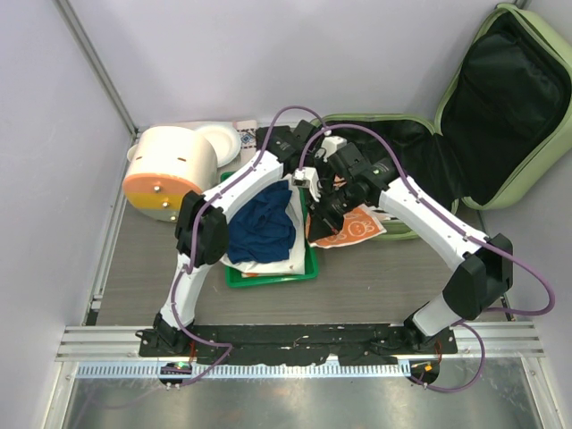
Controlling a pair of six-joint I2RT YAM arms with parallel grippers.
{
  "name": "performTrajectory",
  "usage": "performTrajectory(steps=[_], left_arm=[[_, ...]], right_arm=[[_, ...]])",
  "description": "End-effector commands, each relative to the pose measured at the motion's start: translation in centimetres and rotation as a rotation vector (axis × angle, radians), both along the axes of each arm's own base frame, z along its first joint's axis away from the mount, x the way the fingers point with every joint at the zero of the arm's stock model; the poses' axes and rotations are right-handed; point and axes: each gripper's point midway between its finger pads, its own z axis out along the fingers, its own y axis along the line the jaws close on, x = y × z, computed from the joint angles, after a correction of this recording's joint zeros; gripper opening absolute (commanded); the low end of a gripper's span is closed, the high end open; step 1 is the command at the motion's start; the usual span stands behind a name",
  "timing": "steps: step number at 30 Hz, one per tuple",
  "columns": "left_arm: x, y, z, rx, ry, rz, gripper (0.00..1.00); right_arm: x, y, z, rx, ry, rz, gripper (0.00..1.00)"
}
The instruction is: Open, take out, and arrange the luggage
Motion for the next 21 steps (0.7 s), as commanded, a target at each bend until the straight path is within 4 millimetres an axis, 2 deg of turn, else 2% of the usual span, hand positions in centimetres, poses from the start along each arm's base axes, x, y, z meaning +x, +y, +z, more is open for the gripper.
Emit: performTrajectory(steps=[1,3,6,9,10,12,13,15,16,18,21], left_arm=[[0.2,0.6,0.7,0.061,-0.069,-0.013,0.37],[0.3,0.8,0.3,0.082,-0.075,-0.016,0.37],[0.1,1.2,-0.7,0.123,-0.067,-0.028,0.48],[-0.3,1.3,-0.9,0.133,-0.061,-0.042,0.49],[-0.3,1.4,-1.0,0.135,-0.060,-0.045,0.46],[-0.5,1.3,-0.8,0.129,-0.061,-0.058,0.35],[-0.5,1.4,-0.7,0.131,-0.060,-0.057,0.20],[-0.5,1.4,-0.3,0.124,-0.066,-0.056,0.03],[-0.3,1.4,0.3,0.112,-0.073,-0.049,0.00],[-0.5,1.3,1.3,0.072,-0.053,-0.034,0.00],[0.3,1.6,3.5,-0.007,-0.047,0.013,0.00]], right_arm=[[0.1,0.5,1.7,0.047,-0.081,0.021,0.01],[0.2,0.6,1.7,0.047,-0.080,0.018,0.01],[0.2,0.6,1.7,0.043,-0.077,0.017,0.01],[0.2,0.5,1.6,0.037,-0.080,0.016,0.01],[0.2,0.5,1.8,0.039,-0.086,0.017,0.01],[0.2,0.5,1.9,0.039,-0.085,0.016,0.01],[0.2,0.5,2.0,0.042,-0.090,0.017,0.01],[0.2,0.6,2.2,0.048,-0.093,0.019,0.01],[0.1,0.7,2.5,0.054,-0.095,0.022,0.01],[0.2,0.8,2.8,0.060,-0.102,0.023,0.01],[0.1,1.2,3.4,0.073,-0.109,0.034,0.01]])
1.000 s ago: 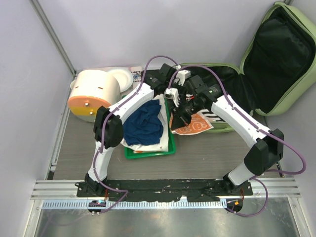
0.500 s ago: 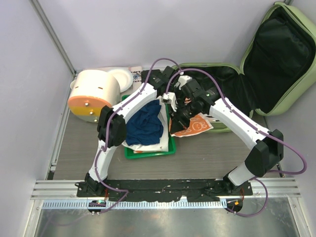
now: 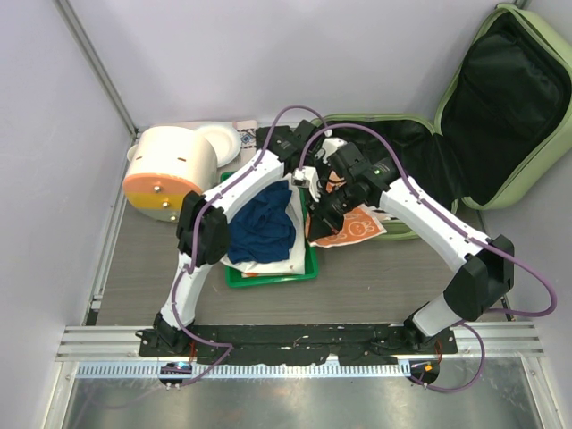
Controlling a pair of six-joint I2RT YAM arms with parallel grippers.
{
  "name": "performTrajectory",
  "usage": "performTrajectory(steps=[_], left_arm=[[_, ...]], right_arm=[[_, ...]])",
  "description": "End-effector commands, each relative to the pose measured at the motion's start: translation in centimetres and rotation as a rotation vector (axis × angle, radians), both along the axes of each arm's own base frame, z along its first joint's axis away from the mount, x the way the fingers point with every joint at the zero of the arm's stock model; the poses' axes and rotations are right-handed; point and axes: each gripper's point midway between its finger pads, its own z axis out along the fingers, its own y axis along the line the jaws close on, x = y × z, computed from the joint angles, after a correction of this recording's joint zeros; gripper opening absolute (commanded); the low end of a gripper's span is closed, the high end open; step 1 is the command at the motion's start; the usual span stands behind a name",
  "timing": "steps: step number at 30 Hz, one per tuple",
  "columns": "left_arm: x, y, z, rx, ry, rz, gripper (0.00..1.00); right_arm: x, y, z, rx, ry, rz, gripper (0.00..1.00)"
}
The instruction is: Open, take out, and arrange the luggage
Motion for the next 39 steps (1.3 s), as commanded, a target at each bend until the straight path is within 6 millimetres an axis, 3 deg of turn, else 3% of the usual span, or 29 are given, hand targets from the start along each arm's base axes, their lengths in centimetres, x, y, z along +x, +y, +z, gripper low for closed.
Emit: performTrajectory(steps=[1,5,11,15,16,18,21,26,32,34,39], left_arm=[[0.3,0.4,4.9,-0.126,0.004,0.052,0.00],[0.4,0.8,8.6,-0.216,-0.042,0.076,0.00],[0.4,2.0,9.7,-0.251,-0.044,0.132,0.00],[0.4,2.9,8.9,-0.234,-0.010,0.127,0.00],[0.4,2.9,8.6,-0.220,-0.011,0.124,0.12],[0.4,2.5,8.4,-0.202,-0.009,0.137,0.51],[0.2,2.0,7.8,-0.188,-0.004,0.146,0.55],[0.1,1.6,4.8,-0.113,0.044,0.157,0.57],[-0.5,1.9,3.7,-0.070,0.069,0.159,0.57],[-0.6,2.1,3.7,-0.063,0.073,0.158,0.53],[-0.5,2.7,5.2,-0.096,0.048,0.179,0.29]], right_arm=[[0.2,1.3,3.5,0.084,-0.095,0.031,0.01],[-0.1,1.6,4.0,0.098,-0.104,0.046,0.01],[-0.3,2.2,4.5,0.109,-0.128,0.068,0.01],[-0.3,2.4,4.6,0.116,-0.128,0.075,0.01],[-0.3,2.5,4.4,0.114,-0.125,0.080,0.01],[-0.4,2.5,4.2,0.111,-0.119,0.080,0.01],[-0.5,2.9,4.3,0.116,-0.125,0.091,0.01],[-0.8,3.4,4.7,0.119,-0.146,0.115,0.01],[-1.1,3.9,5.8,0.140,-0.166,0.133,0.01],[-1.1,4.1,6.2,0.149,-0.178,0.142,0.01],[-1.4,4.4,6.1,0.138,-0.190,0.166,0.01]])
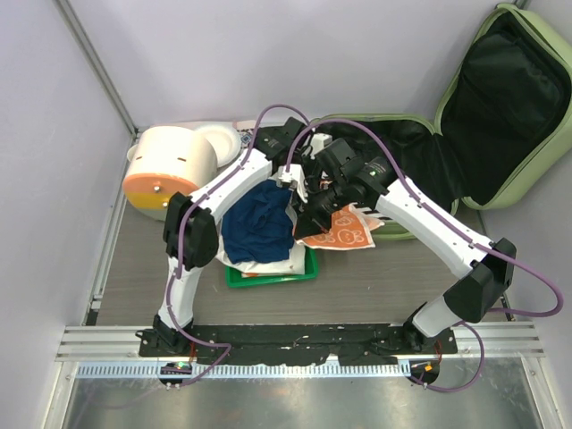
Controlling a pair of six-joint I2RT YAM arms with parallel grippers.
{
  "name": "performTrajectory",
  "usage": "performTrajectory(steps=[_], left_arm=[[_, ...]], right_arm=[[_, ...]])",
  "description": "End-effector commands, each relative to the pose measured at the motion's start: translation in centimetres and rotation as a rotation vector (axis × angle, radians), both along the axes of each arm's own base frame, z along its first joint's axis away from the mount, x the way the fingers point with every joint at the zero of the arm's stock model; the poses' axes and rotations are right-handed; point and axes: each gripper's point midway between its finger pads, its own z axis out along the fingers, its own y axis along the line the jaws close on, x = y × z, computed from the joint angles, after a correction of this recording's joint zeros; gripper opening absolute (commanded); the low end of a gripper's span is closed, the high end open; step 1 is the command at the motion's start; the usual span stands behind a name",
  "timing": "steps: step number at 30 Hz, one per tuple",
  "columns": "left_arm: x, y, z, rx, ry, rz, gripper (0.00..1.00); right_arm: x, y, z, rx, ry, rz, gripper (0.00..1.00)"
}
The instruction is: Open, take out, and arrange the luggage
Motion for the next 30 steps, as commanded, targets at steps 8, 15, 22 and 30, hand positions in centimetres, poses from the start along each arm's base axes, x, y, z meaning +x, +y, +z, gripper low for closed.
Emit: performTrajectory(steps=[8,15,22,30], left_arm=[[1.8,2.7,4.0,-0.081,-0.055,0.091,0.00],[3.5,7.3,5.9,-0.126,-0.111,0.181,0.00],[5.1,13.8,4.4,-0.057,-0.127,0.284,0.00],[3.7,18.2,1.3,0.028,-0.099,0.325,0.00]], right_arm=[[-0.2,1.8,2.2,0.064,-0.073,0.064,0.01],[1.6,5.0,1.3,0.099,-0.032,0.032,0.01],[1.3,11.4,-0.3,0.138,-0.036,0.106,0.01],[0.6,15.9,-3.2,0.133,0.079,0.153,0.01]])
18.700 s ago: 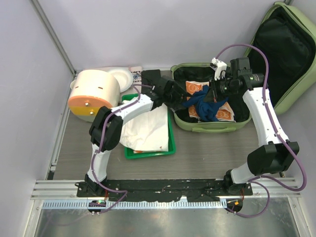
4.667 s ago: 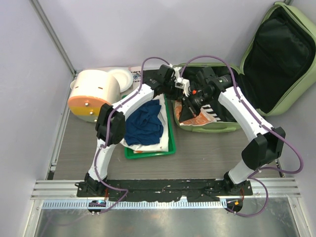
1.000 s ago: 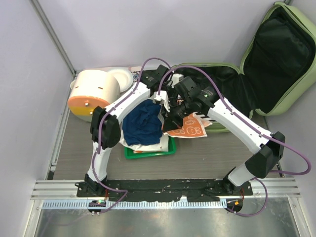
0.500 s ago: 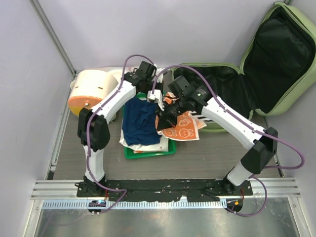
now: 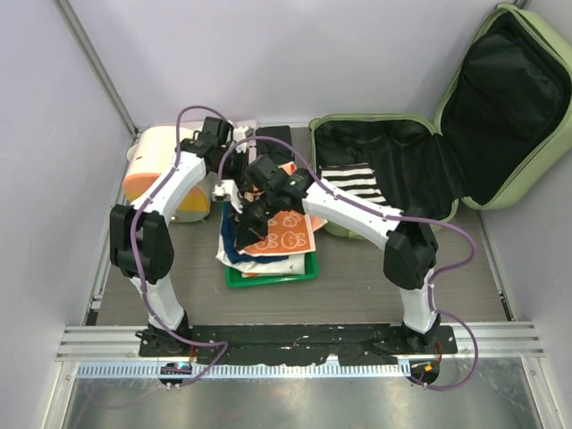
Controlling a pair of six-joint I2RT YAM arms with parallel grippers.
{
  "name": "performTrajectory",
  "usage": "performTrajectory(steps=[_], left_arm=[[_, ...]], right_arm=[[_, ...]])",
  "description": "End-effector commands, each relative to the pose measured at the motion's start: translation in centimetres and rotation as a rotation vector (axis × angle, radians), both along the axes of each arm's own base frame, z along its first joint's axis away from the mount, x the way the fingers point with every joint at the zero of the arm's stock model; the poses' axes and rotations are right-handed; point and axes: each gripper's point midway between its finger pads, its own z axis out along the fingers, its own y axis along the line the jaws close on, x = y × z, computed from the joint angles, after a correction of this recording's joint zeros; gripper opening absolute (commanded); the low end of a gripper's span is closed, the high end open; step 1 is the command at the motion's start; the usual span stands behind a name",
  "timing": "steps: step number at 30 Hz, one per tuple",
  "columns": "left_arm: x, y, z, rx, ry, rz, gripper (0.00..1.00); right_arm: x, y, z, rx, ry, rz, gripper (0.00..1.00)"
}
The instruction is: Open, take out, and arrange the luggage
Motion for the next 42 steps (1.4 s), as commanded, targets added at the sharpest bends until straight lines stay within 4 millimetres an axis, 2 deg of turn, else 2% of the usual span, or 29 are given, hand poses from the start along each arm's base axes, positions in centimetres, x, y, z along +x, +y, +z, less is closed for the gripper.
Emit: performTrajectory(steps=[1,6,7,8,9,10,11,12,13,14,15,17,18,19,21,22,23,24,25,28,30,31,33,34,37,40,42], left_arm=[[-0.1,1.5,0.9,0.031,-0.081,-0.005,0.00],[-0.1,2.6,1.1,0.049,-0.091,0.005,0.00],[-0.2,2.5,1.2,0.049,-0.092,-0.002,0.07],[-0.2,2.5,1.4,0.049,-0.093,-0.006,0.18],[0.0,2.4,2.1,0.044,-0.111,-0.010,0.30],[-0.1,2.5,2.7,0.044,-0.118,-0.010,0.47],[0.0,2.5,3.1,0.041,-0.128,-0.009,0.53],[0.1,2.4,3.8,0.035,-0.145,-0.009,0.58],[0.2,2.5,4.3,0.034,-0.162,-0.006,0.63],[0.1,2.5,4.9,0.031,-0.178,-0.006,0.64],[0.2,2.5,5.6,0.029,-0.195,-0.009,0.66],[0.2,2.6,6.6,0.029,-0.221,-0.009,0.68],[0.3,2.6,7.2,0.024,-0.237,-0.015,0.68],[0.3,2.5,7.6,0.020,-0.249,-0.018,0.68],[0.7,2.3,8.8,0.007,-0.287,-0.025,0.68],[0.9,2.3,9.3,0.005,-0.302,-0.027,0.69],[1.1,2.3,9.6,0.005,-0.313,-0.025,0.68],[1.5,2.2,10.4,0.000,-0.336,-0.024,0.68],[1.7,2.1,10.9,-0.003,-0.348,-0.026,0.68],[2.0,1.3,12.9,-0.045,-0.408,-0.049,0.72],[2.2,1.2,13.8,-0.061,-0.445,-0.046,0.76],[2.2,1.2,13.9,-0.062,-0.449,-0.044,0.77],[2.3,1.3,14.1,-0.055,-0.458,-0.041,0.77],[2.3,1.5,14.0,-0.049,-0.456,-0.036,0.77],[2.1,1.7,14.1,-0.042,-0.458,-0.032,0.77],[1.7,1.6,14.2,-0.046,-0.460,-0.037,0.77],[1.6,1.7,14.0,-0.045,-0.456,-0.036,0.77]], right_arm=[[-0.3,2.8,2.3,0.090,0.064,0.013,0.01],[-0.3,4.1,2.6,0.123,0.065,0.019,0.01],[-0.2,4.2,2.6,0.121,0.066,0.020,0.01],[0.0,4.3,3.3,0.131,0.045,0.019,0.22],[0.1,4.0,3.5,0.117,0.040,0.014,0.37],[0.8,3.6,4.7,0.128,0.003,-0.012,0.48],[2.0,3.0,5.8,0.144,-0.009,-0.046,0.61],[2.9,2.4,7.0,0.162,-0.004,-0.081,0.65],[3.7,1.6,8.1,0.178,-0.004,-0.109,0.66],[4.4,0.6,10.2,0.213,-0.015,-0.139,0.66],[7.0,-1.4,11.1,0.220,0.005,-0.231,0.66],[9.2,-4.4,12.9,0.242,0.009,-0.335,0.66],[12.0,-6.9,13.2,0.248,-0.002,-0.434,0.66],[13.5,-8.6,13.2,0.241,0.000,-0.510,0.65],[16.5,-12.2,11.7,0.184,-0.013,-0.682,0.61],[18.9,-15.1,10.7,0.155,-0.024,-0.786,0.57],[19.9,-16.7,9.1,0.110,-0.026,-0.852,0.51],[21.6,-18.7,7.9,0.059,-0.060,-0.946,0.50],[22.8,-20.7,6.9,0.026,-0.075,-1.003,0.50],[25.0,-24.4,2.5,-0.113,-0.101,-1.135,0.50],[25.7,-25.4,0.3,-0.176,-0.100,-1.170,0.50],[26.3,-25.9,-1.5,-0.225,-0.097,-1.193,0.51],[26.9,-25.7,-2.9,-0.239,-0.084,-1.190,0.53],[27.2,-25.6,-4.3,-0.260,-0.071,-1.187,0.55],[28.5,-24.9,-6.1,-0.263,-0.047,-1.189,0.57],[29.5,-24.5,-6.8,-0.254,-0.049,-1.192,0.57],[30.0,-24.2,-8.1,-0.271,-0.041,-1.190,0.57]])
